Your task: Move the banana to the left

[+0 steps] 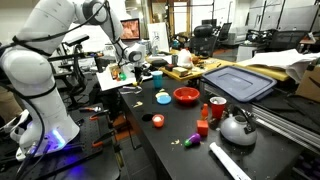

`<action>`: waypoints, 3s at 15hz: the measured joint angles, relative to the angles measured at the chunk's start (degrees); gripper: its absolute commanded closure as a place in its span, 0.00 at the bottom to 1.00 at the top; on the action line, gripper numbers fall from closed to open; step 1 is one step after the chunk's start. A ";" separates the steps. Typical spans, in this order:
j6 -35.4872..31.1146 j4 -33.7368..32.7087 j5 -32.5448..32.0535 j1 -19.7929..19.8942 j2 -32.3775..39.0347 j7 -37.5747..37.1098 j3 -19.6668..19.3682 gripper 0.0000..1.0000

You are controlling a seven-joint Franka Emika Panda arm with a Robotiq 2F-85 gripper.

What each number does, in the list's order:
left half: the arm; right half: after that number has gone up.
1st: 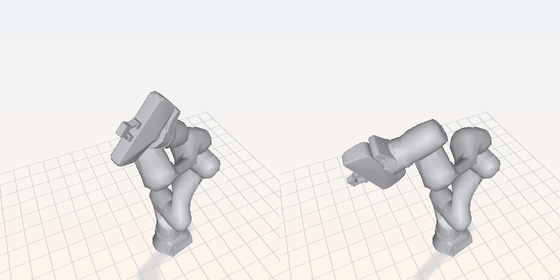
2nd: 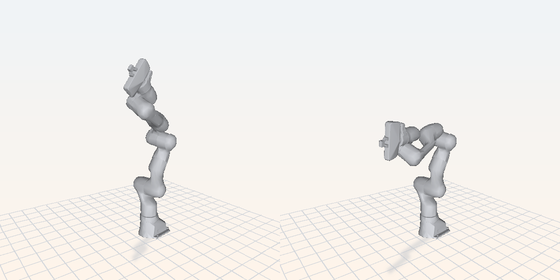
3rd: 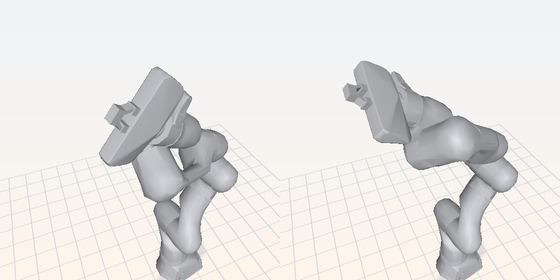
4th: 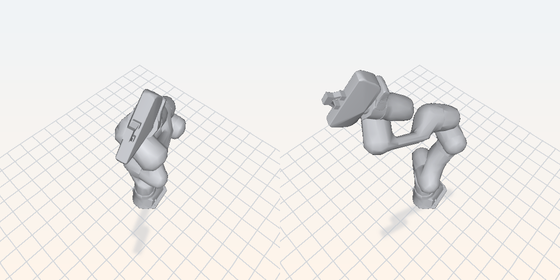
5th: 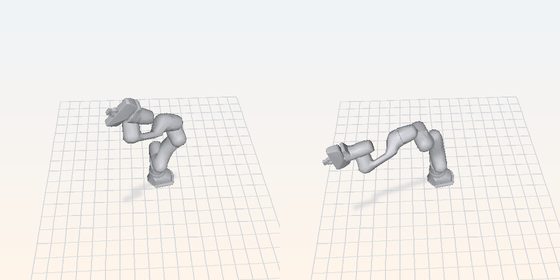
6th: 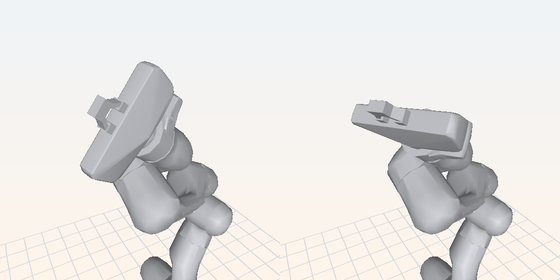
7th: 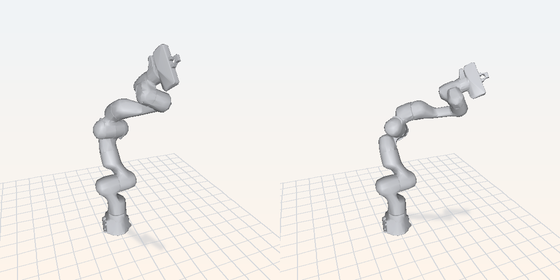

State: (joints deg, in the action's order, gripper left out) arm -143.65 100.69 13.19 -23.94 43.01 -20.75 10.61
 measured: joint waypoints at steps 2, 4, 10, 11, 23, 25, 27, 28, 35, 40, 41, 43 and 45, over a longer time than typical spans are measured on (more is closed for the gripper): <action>0.00 -0.27 -1.01 -0.13 0.12 0.00 0.00 0.44; 0.02 -0.36 -2.19 -0.28 0.11 0.00 -0.03 0.31; 0.02 -0.36 -6.26 -0.90 -0.41 0.00 -1.27 0.00; 0.02 -0.31 -6.52 -0.91 -0.63 0.01 -1.39 0.00; 8.64 7.27 -7.26 4.76 -11.72 7.36 -1.42 0.00; 10.94 8.85 -7.42 6.45 -14.07 9.07 -1.46 0.00; 13.00 10.53 -7.94 8.09 -16.52 10.30 -1.62 0.00; 13.89 11.38 -8.36 8.86 -17.76 10.48 -1.76 0.00; 17.33 16.03 -9.83 13.98 -25.18 13.81 -3.70 0.00; 17.66 17.56 -10.29 17.35 -28.72 16.33 -6.02 0.00; 17.66 17.70 -10.29 18.05 -29.25 16.75 -6.42 0.00; 17.66 17.80 -10.29 19.16 -30.09 17.22 -7.32 0.00; 17.66 17.80 -10.29 20.32 -30.71 17.28 -8.12 0.00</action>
State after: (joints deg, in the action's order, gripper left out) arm -125.99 118.50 2.89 -3.62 12.30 -3.47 2.49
